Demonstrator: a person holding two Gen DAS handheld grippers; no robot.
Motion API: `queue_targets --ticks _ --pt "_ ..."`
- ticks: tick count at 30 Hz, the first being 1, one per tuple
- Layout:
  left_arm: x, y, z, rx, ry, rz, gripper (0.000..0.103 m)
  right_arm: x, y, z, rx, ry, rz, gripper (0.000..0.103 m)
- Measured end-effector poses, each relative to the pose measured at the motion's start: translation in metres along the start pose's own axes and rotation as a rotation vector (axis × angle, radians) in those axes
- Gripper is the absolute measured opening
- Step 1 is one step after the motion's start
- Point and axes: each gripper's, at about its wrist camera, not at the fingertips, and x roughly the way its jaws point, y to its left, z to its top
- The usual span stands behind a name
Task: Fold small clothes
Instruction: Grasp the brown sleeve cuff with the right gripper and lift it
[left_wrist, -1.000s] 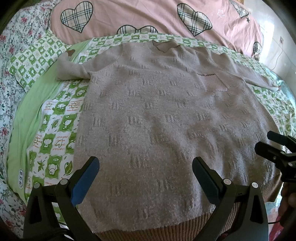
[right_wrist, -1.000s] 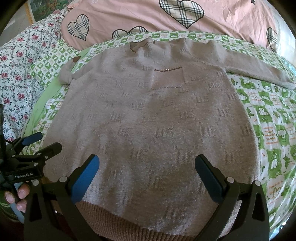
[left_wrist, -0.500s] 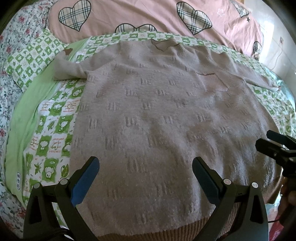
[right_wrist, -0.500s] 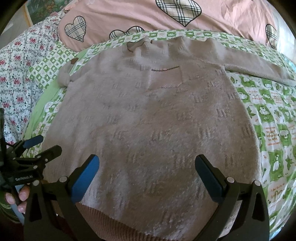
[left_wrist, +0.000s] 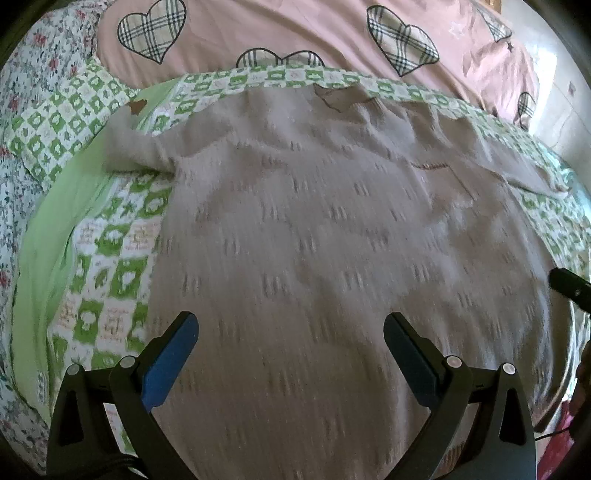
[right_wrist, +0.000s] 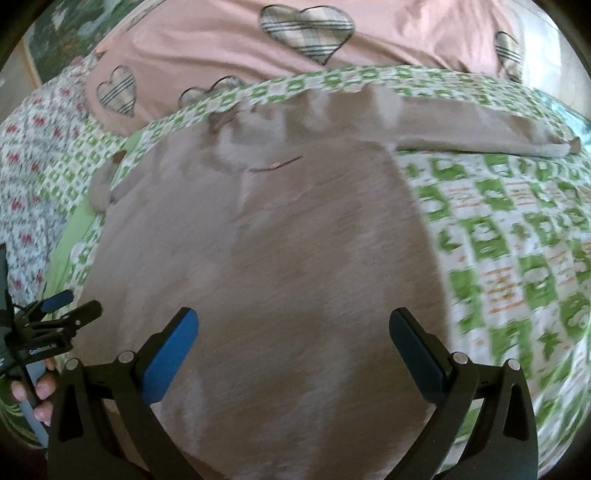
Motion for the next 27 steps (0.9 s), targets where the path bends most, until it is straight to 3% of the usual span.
queue_targets --ticks 9,18,23,27 --pt "0.016 0.005 0.04 -0.03 -0.013 -0.002 0.101 -0.016 -0.1 0.046 0.155 -0.103 -0.143 0.103" --pt "0.036 -0.002 0.064 -0.03 0.014 -0.015 0.101 -0.033 -0.243 0.108 0.352 -0.234 -0.341 0.102" --pt "0.053 -0.005 0.067 -0.031 0.058 -0.013 0.101 -0.024 -0.32 0.145 0.484 -0.246 -0.395 0.088" --pt "0.064 -0.006 0.067 -0.04 0.083 -0.008 0.101 -0.014 -0.363 0.159 0.594 -0.255 -0.408 0.067"
